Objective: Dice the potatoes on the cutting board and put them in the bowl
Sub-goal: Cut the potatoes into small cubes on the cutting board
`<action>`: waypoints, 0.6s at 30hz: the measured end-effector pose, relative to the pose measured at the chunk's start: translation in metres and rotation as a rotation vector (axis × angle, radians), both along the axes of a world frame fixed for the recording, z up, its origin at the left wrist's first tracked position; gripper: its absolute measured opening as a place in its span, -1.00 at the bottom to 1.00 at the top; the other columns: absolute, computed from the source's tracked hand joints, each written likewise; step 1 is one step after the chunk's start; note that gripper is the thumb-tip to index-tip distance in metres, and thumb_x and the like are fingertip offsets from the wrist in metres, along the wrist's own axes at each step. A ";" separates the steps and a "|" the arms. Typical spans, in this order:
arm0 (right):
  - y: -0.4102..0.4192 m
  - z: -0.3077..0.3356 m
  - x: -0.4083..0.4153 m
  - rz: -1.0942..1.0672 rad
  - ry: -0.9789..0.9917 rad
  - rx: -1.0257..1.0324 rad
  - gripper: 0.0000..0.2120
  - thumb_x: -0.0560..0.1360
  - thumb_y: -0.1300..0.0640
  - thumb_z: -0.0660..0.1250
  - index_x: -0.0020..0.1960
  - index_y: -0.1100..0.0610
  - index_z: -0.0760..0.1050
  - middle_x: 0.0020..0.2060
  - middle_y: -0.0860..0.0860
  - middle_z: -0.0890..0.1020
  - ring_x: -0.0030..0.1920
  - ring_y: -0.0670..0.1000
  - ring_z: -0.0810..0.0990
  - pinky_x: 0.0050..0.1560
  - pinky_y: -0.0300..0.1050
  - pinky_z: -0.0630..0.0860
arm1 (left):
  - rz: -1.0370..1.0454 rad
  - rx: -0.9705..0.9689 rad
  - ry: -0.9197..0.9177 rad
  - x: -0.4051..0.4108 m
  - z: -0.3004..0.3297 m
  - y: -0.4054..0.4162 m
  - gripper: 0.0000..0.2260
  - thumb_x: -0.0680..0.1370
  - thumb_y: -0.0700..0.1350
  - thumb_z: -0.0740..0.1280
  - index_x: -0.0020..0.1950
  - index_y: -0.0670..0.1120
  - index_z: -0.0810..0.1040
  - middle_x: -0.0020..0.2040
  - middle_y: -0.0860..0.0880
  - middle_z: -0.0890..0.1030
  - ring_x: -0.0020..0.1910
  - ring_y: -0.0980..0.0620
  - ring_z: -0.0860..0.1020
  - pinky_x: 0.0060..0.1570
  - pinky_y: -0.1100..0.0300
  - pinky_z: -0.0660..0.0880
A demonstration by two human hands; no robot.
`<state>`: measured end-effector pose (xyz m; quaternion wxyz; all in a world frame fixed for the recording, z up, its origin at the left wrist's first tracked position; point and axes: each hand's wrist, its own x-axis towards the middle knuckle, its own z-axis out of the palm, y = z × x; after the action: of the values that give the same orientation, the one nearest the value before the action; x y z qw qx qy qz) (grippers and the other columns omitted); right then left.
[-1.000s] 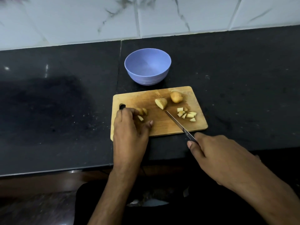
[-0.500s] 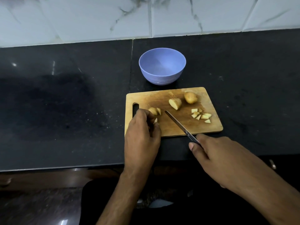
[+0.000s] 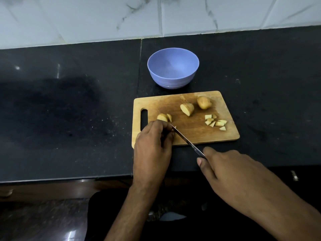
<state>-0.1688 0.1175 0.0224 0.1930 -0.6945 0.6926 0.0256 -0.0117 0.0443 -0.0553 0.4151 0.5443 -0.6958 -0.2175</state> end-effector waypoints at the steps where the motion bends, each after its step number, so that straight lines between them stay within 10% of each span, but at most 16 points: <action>1: 0.000 -0.002 0.001 0.009 0.004 0.009 -0.80 0.67 -0.15 -0.09 -0.06 -0.12 0.19 -0.31 -0.08 0.49 -0.36 -0.14 0.48 -0.42 -0.28 0.28 | -0.002 -0.012 -0.015 0.000 0.000 0.000 -0.88 0.54 -0.21 0.46 0.00 -0.02 0.59 -0.04 0.15 0.62 -0.09 0.15 0.59 -0.13 0.09 0.57; 9: 0.005 0.012 -0.018 0.053 0.063 0.186 -0.77 0.67 -0.14 -0.05 -0.06 -0.06 0.24 -0.23 -0.07 0.50 -0.23 -0.09 0.52 -0.09 -0.06 0.55 | 0.005 0.008 -0.044 -0.001 0.003 -0.001 -0.87 0.55 -0.19 0.42 0.04 -0.02 0.55 -0.06 0.14 0.58 -0.13 0.18 0.54 -0.16 0.32 0.48; 18: 0.004 0.010 -0.029 -0.045 0.080 0.064 -0.69 0.62 -0.23 -0.04 -0.16 -0.08 0.26 -0.35 -0.08 0.51 -0.37 -0.15 0.50 -0.38 -0.20 0.35 | -0.086 -0.037 -0.198 -0.002 -0.006 -0.009 -0.74 0.58 0.03 0.34 0.20 -0.03 0.64 0.03 0.06 0.51 -0.01 0.03 0.56 -0.06 -0.09 0.57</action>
<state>-0.1981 0.1215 0.0322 0.1880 -0.6706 0.7141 0.0710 -0.0137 0.0355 -0.0611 0.3447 0.5252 -0.7598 -0.1674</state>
